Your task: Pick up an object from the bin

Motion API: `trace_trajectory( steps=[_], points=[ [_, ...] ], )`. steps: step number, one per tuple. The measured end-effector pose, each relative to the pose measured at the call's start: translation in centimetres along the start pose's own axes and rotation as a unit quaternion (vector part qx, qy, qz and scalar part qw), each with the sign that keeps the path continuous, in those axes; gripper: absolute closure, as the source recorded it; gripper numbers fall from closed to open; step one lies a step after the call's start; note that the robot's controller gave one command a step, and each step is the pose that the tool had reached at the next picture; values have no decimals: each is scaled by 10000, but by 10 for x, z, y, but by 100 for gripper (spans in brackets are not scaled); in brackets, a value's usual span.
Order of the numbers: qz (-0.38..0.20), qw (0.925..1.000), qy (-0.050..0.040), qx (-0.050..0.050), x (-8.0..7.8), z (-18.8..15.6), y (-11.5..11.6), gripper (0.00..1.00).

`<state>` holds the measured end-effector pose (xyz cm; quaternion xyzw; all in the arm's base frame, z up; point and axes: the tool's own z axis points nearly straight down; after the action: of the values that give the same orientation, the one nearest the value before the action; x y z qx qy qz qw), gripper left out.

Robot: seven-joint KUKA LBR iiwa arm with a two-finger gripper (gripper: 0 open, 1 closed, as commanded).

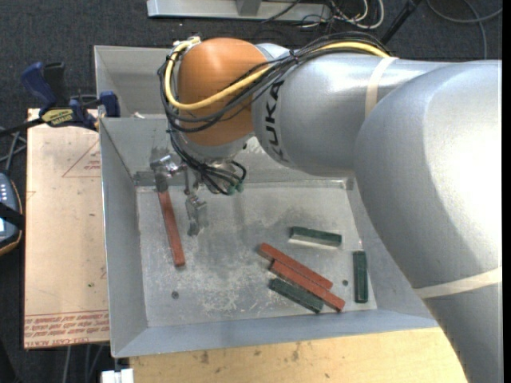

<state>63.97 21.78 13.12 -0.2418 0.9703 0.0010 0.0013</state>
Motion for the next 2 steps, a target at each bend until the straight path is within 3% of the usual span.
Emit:
trace_trajectory(
  steps=[1,2],
  points=[
    [-830,9965,-1,4,1,34,9,0],
    [-2990,9542,-3,-3,-4,60,26,100]
  ],
)
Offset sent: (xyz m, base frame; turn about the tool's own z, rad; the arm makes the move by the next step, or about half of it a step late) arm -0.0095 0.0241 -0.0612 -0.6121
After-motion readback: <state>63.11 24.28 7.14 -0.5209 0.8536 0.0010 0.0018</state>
